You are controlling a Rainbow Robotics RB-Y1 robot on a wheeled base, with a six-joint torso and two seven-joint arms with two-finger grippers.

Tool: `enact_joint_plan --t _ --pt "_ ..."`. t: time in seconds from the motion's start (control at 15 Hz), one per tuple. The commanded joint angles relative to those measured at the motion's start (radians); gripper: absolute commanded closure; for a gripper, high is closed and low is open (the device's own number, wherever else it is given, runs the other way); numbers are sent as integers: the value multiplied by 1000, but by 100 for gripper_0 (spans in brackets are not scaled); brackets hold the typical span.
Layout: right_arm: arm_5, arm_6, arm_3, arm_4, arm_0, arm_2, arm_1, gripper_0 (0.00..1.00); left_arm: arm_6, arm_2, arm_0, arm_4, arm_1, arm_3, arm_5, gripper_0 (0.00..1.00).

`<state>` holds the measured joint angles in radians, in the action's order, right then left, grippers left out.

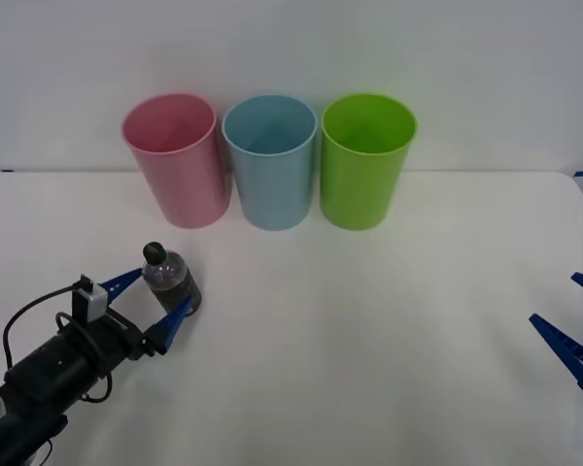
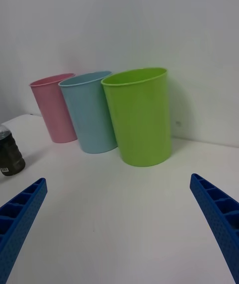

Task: Grasp the object on the table and drop it into the matching bin: aluminum can to the light blue bin, PET bottle to the pink bin.

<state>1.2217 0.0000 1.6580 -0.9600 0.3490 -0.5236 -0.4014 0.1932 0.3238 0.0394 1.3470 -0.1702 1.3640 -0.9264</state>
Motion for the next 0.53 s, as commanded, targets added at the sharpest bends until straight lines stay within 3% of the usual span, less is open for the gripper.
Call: enact_joint_plan --t 0.07,0.53 --pt "0 0 0 0 0 0 0 0 15 -5 -46 3 0 -55 0 0" --pt "0 0 0 0 0 0 0 0 23 -32 -78 4 1 -88 31 0"
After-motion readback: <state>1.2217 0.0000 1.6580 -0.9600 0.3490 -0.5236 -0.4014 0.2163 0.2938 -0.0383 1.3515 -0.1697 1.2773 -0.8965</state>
